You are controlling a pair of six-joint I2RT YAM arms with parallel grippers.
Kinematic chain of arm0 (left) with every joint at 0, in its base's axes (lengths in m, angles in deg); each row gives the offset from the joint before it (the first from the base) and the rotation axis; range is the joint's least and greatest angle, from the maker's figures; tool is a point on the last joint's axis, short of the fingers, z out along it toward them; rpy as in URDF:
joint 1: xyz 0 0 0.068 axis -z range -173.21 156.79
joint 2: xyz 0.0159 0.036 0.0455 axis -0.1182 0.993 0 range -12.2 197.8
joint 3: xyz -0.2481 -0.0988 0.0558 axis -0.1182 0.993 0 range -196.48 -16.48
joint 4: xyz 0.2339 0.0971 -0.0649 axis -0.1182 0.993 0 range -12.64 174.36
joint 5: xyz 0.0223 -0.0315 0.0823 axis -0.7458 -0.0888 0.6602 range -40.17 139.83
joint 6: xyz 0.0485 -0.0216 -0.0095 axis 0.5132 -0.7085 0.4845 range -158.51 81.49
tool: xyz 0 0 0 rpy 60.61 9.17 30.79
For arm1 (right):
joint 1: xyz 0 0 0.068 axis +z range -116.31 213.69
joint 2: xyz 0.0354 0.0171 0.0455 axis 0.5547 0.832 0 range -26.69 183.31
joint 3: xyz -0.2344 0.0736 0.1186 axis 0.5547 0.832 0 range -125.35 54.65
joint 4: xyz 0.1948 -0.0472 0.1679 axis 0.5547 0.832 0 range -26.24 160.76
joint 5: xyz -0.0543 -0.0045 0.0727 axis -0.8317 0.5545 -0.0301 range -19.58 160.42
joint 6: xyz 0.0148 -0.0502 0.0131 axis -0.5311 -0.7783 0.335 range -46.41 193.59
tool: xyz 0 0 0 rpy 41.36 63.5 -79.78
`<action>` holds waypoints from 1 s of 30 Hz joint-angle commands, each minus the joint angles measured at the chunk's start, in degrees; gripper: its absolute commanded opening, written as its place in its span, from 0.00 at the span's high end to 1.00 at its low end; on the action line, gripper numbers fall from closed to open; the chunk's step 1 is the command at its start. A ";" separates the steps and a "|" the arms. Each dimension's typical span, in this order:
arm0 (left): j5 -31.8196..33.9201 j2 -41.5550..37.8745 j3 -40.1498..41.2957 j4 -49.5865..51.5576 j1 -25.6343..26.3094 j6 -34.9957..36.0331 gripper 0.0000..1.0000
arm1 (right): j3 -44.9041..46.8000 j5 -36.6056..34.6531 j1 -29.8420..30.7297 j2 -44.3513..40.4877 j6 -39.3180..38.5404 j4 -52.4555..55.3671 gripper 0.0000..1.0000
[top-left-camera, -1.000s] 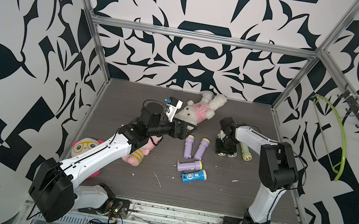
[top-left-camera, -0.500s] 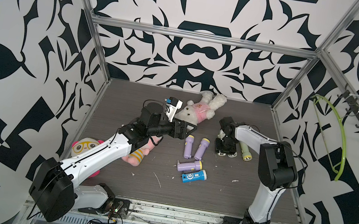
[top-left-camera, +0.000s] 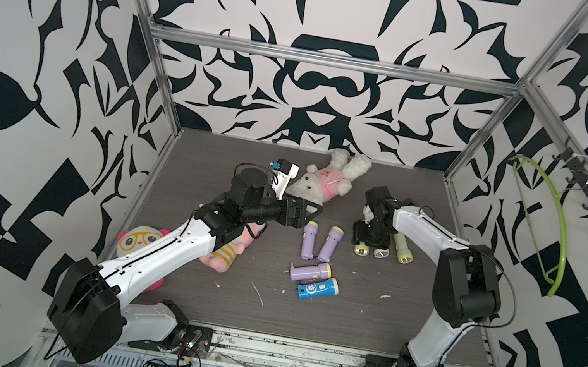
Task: Close the plug at the bottom of the flashlight
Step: Place the flashlight at the center of the board, then pick up the flashlight from the center of the board.
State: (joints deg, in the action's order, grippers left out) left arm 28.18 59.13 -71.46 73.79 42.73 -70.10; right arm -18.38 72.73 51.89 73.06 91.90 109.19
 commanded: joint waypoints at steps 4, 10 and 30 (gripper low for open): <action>0.90 -0.75 0.40 0.58 -0.29 0.92 0.01 | -0.20 -2.96 0.56 -10.30 0.00 4.97 0.32; 2.34 -0.47 1.32 1.70 -0.31 1.12 0.00 | 1.38 -1.58 7.29 -12.91 -0.56 2.52 0.36; 2.87 11.93 2.13 1.71 -0.13 -5.18 0.00 | -1.27 -1.45 15.69 2.05 6.50 -5.92 0.35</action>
State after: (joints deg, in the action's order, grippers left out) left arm 31.92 69.64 -69.34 76.30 42.73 -74.21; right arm -18.73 72.44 67.67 75.55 96.20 104.43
